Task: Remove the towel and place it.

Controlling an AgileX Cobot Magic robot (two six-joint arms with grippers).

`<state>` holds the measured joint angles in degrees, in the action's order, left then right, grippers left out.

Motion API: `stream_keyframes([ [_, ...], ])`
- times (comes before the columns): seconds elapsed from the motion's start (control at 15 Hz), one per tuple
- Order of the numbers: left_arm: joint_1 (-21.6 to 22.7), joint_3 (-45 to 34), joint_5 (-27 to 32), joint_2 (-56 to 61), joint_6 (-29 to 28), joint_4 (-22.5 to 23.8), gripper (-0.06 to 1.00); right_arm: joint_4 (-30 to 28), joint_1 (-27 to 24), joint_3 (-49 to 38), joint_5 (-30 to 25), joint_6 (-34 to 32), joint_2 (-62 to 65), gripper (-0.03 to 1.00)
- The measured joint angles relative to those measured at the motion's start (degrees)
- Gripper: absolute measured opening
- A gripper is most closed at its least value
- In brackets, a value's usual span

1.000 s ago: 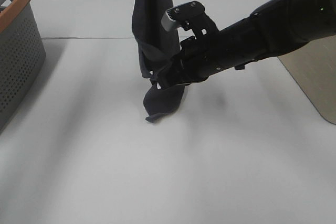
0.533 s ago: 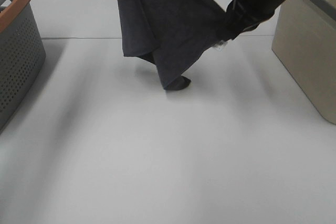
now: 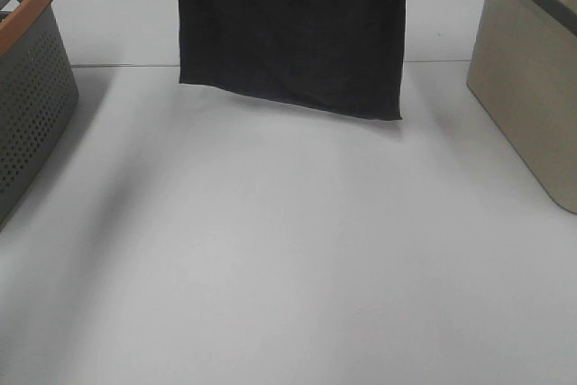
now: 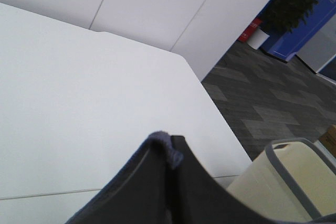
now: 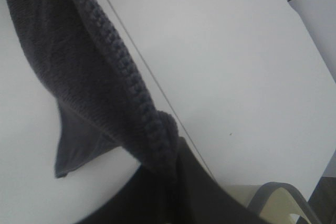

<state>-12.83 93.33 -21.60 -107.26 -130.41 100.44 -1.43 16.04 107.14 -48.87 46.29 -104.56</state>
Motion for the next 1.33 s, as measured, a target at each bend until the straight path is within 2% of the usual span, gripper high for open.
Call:
stream_keyframes([
  [0.13,0.0,-0.1,4.8,-0.1,0.6,-0.1,0.0,-0.6,-1.2,4.2,1.8,-1.9,-3.8,0.02],
  [0.2,0.0,0.0,7.7,-1.6,0.9,-0.9,0.0,-0.6,-2.1,8.2,4.4,-2.7,-8.1,0.02],
  [0.47,0.0,7.7,10.6,-9.8,2.3,-2.2,0.0,-0.3,-2.9,11.9,12.6,-2.8,-13.9,0.02],
  [0.67,0.0,18.2,10.9,-15.6,7.4,-2.5,0.0,-0.4,-2.9,11.9,24.6,-2.8,-15.9,0.02],
  [0.73,0.0,19.9,11.0,-16.3,8.9,-2.5,0.0,-0.4,-2.9,11.9,25.8,-2.8,-15.9,0.02],
  [0.87,0.0,20.5,10.7,-16.4,15.5,-2.5,0.0,-0.4,-2.9,12.0,26.0,-4.2,-15.9,0.02],
  [1.0,-0.2,17.5,9.9,-16.4,19.8,-3.7,0.0,-0.4,-2.9,9.7,24.1,-7.6,-15.7,0.02],
  [1.13,-1.3,10.0,11.7,-16.0,21.6,-4.6,0.0,-0.3,-2.9,2.6,22.6,-8.3,-14.1,0.02],
  [1.2,-2.5,4.0,12.4,-14.6,22.5,-4.7,0.0,0.3,-2.8,-5.3,22.2,-5.8,-11.2,0.02],
  [1.33,-4.1,-3.5,12.4,-11.5,23.3,-4.9,0.0,5.2,-2.3,-16.4,22.5,0.5,-6.9,0.02],
])
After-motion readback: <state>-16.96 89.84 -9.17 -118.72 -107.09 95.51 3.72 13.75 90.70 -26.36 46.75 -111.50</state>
